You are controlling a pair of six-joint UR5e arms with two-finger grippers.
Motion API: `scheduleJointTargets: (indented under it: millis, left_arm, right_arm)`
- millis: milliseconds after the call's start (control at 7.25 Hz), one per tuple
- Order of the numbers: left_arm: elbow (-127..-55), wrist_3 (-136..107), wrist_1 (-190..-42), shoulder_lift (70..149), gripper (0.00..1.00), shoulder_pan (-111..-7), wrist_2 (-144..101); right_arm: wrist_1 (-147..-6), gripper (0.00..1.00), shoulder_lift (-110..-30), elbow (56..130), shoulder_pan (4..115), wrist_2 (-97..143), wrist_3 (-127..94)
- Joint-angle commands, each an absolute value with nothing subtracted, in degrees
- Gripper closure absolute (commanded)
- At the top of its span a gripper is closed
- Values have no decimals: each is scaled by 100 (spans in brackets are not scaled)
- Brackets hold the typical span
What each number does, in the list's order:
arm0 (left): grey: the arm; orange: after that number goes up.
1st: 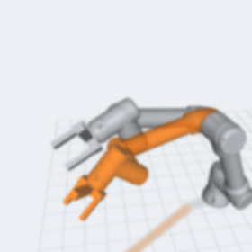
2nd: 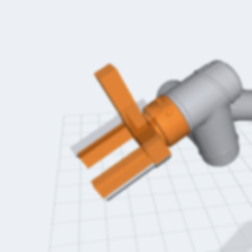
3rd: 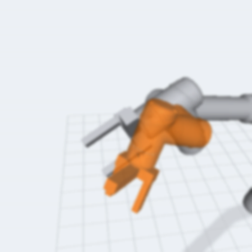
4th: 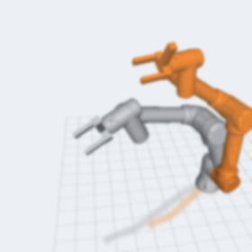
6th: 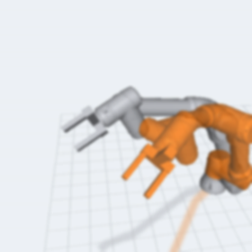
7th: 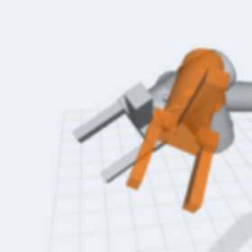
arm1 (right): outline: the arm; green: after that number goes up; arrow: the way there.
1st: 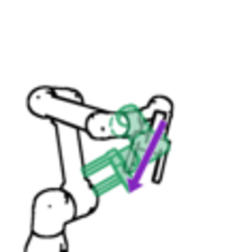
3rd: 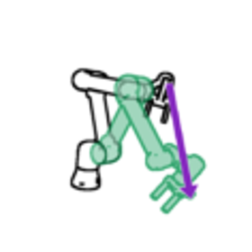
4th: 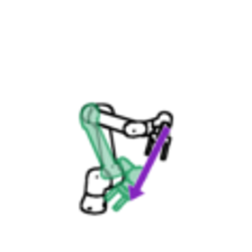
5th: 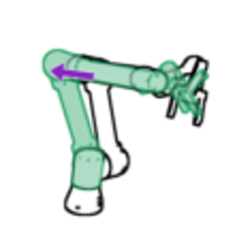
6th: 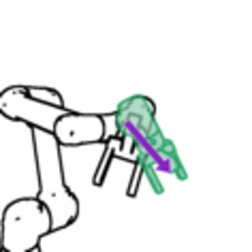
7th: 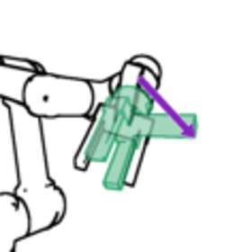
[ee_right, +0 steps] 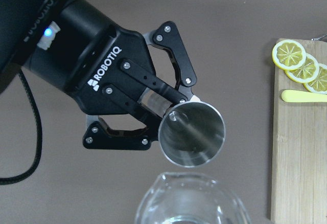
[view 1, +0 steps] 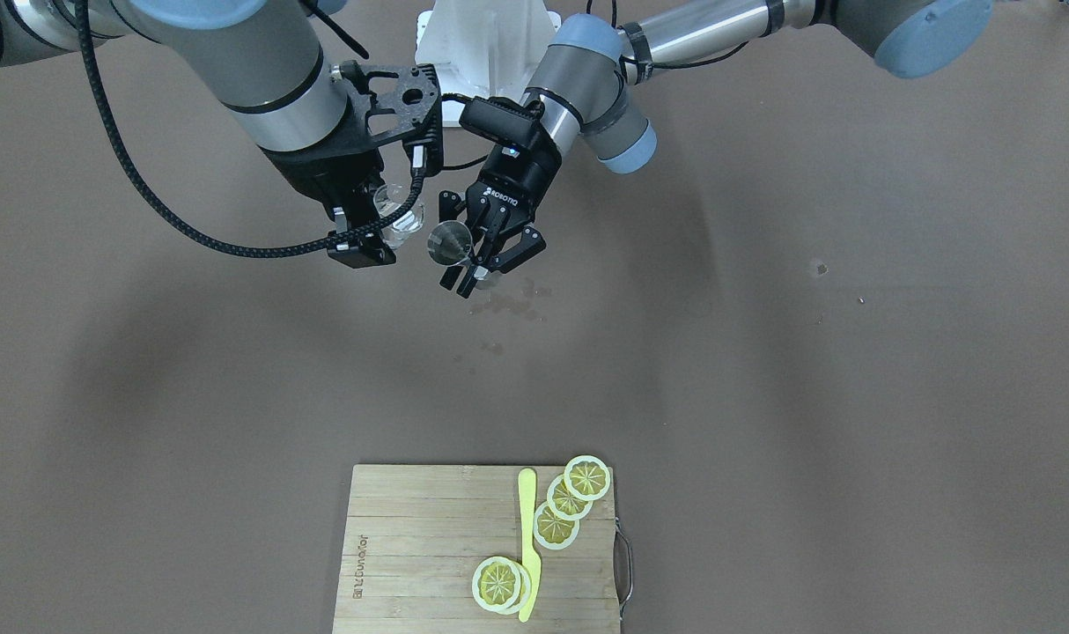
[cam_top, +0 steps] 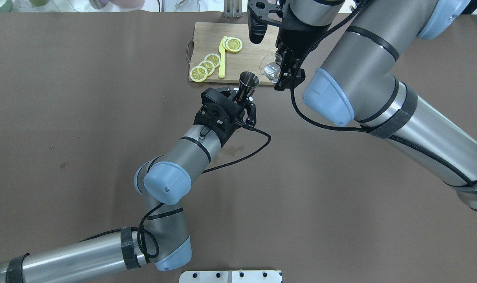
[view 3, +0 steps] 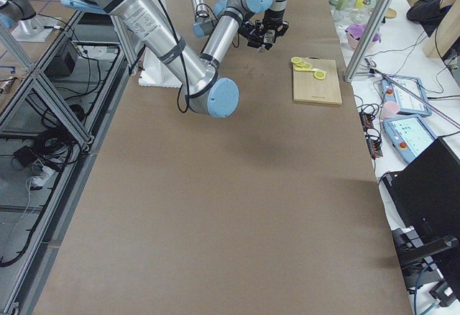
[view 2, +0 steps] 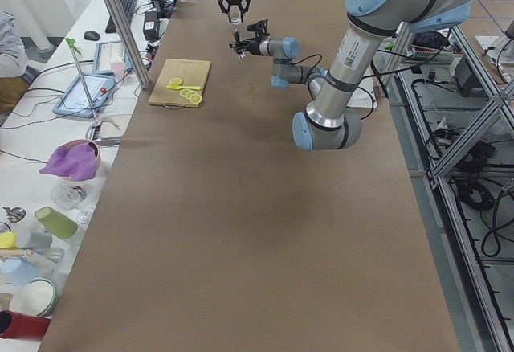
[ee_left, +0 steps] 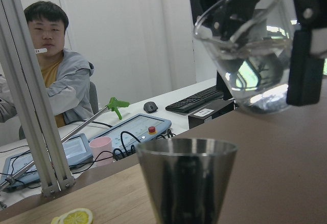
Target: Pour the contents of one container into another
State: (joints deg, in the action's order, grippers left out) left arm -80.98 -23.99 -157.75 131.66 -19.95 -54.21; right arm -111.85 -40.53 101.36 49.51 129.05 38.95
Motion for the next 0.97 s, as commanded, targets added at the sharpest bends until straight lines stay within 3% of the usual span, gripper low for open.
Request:
scheduleJointTargets:
  millis: [0, 828]
  left_arm:
    - [-8068, -2391, -15776, 13157, 100, -1995, -5414]
    - [-8095, -2391, -15864, 13131, 100, -2004, -5379]
  right_arm:
    - [-11626, 100, -3894, 10143, 4913, 12815, 4218]
    - [-12110, 100, -3622, 9783, 4781, 12595, 4455]
